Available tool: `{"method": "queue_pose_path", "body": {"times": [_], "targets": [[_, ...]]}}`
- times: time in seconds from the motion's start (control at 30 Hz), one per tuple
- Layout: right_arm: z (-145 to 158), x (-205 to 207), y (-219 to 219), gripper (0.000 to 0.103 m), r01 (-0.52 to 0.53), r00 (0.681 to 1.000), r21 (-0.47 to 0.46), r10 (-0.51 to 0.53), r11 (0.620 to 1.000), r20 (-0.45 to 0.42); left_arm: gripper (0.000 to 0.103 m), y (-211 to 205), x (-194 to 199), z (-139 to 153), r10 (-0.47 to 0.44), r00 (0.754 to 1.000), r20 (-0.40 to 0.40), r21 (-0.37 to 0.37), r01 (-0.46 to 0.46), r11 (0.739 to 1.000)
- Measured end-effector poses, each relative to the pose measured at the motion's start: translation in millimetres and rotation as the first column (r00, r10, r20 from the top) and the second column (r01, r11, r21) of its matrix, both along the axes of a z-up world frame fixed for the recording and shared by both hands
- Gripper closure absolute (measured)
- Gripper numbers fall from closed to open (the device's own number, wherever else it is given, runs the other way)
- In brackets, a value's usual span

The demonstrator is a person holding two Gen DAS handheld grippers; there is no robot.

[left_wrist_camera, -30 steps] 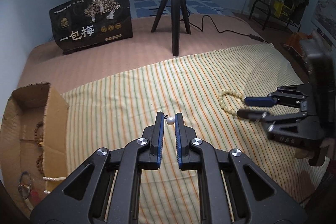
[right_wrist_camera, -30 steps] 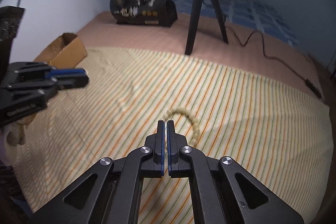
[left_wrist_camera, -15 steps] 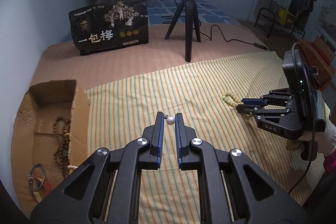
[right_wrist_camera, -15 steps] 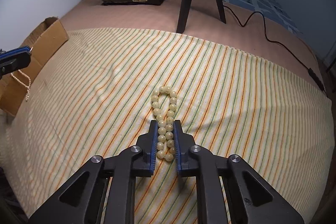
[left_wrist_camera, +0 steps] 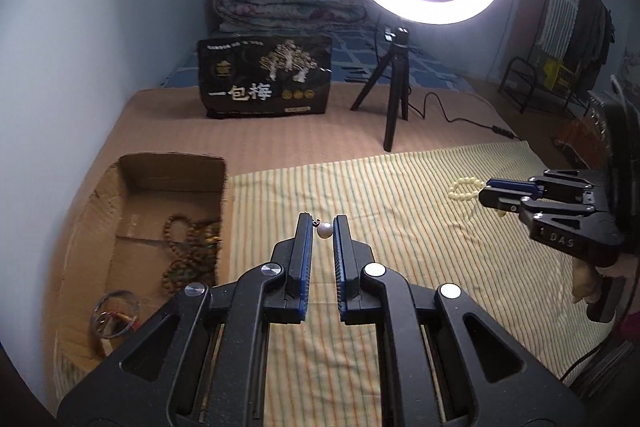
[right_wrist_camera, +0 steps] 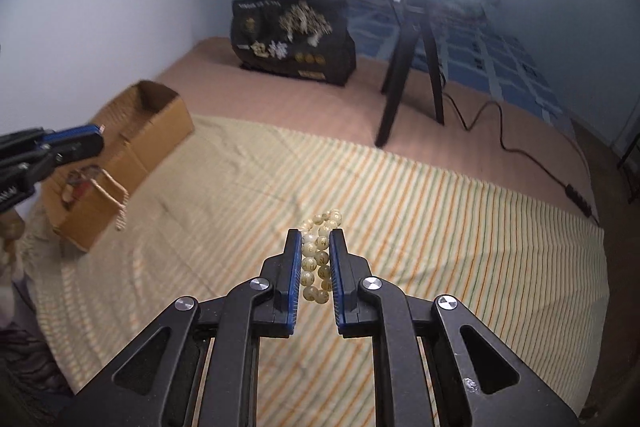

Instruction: Organize jewelry

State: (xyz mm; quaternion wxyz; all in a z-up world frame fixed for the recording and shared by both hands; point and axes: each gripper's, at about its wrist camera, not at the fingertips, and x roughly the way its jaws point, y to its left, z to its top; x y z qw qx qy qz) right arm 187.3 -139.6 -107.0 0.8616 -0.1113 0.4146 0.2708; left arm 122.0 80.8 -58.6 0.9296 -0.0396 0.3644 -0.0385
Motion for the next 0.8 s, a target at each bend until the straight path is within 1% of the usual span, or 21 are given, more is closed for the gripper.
{"method": "queue_pose_path", "body": {"times": [0.2, 0.3, 0.5, 0.8], "targets": [[37, -21, 33, 0.091, -0.053, 0.997, 0.050, 0.051, 0.997, 0.053, 0.095, 36, -23, 10, 0.066, 0.997, 0.032, -0.021, -0.065, 0.998], [50, -30, 54, 0.091, -0.092, 0.994, 0.068, 0.087, 0.993, 0.068, 0.095, 55, -31, 13, 0.101, 0.994, 0.043, -0.029, -0.099, 0.995], [60, -43, 105, 0.091, -0.167, 0.984, 0.082, 0.160, 0.983, 0.083, 0.095, 88, -44, 9, 0.156, 0.987, 0.043, -0.021, -0.155, 0.988], [55, -47, 168, 0.091, -0.227, 0.972, 0.105, 0.219, 0.968, 0.079, 0.095, 120, -50, 0, 0.201, 0.979, 0.030, 0.009, -0.202, 0.979]]}}
